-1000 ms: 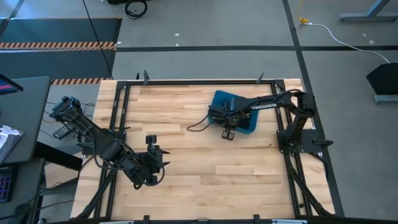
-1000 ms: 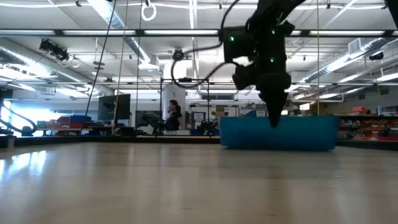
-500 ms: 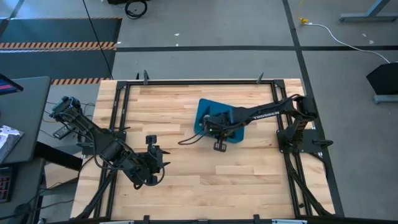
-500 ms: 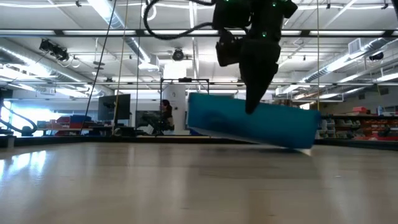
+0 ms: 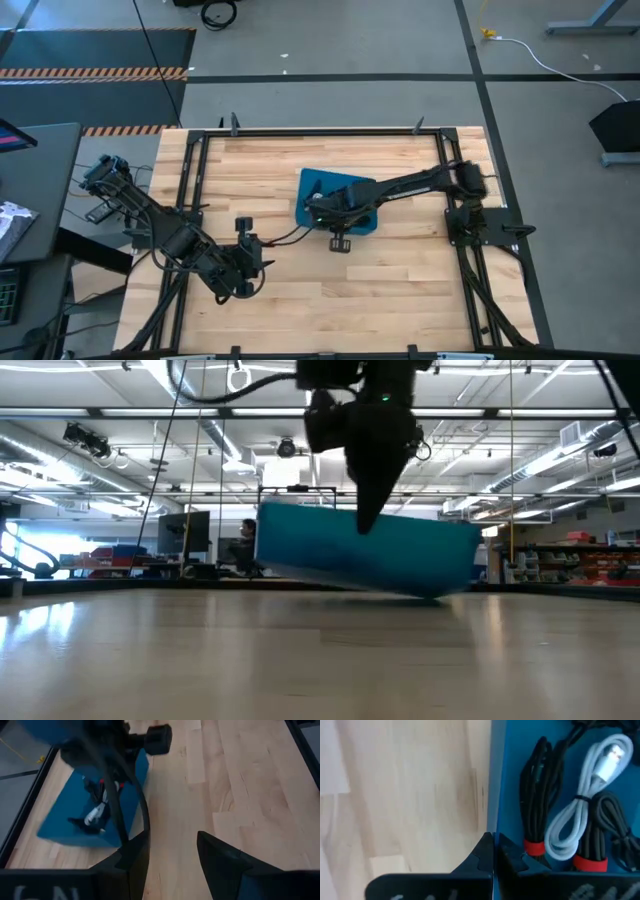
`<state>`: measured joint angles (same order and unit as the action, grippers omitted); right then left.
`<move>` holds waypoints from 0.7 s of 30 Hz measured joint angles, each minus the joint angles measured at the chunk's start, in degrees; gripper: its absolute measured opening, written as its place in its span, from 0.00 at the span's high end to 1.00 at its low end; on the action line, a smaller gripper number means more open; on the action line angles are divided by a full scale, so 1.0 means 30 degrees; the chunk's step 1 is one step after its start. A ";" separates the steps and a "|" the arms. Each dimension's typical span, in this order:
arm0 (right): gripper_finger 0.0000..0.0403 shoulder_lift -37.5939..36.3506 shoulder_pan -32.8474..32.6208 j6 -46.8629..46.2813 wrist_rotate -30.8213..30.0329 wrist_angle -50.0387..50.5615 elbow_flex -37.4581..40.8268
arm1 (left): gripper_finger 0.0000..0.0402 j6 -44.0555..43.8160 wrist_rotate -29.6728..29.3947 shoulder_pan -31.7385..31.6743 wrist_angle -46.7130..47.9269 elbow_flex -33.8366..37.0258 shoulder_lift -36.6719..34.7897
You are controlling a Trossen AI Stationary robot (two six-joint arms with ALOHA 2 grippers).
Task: Pick and place USB-C Cables
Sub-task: Move the blue bin to the center of the table
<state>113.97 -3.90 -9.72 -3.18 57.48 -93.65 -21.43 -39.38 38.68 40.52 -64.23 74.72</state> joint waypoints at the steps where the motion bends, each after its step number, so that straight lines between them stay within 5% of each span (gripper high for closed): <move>1: 0.99 0.0666 0.0007 0.0257 -0.0007 0.0535 -0.0833 | 0.57 -0.0007 0.0011 0.0010 0.0038 0.0007 0.0000; 11: 0.99 0.5451 -0.0066 0.1328 0.0515 0.2928 -0.6732 | 0.57 -0.1688 0.0063 0.1312 0.1149 0.0007 0.0000; 21: 0.99 0.5992 -0.0171 -0.0564 0.0572 0.3548 -0.7467 | 0.57 -0.2687 -0.0405 0.2508 0.1463 0.0007 0.0000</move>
<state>131.94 -4.41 -11.41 -1.47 68.13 -116.05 -29.49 -40.59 46.20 44.91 -64.20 74.72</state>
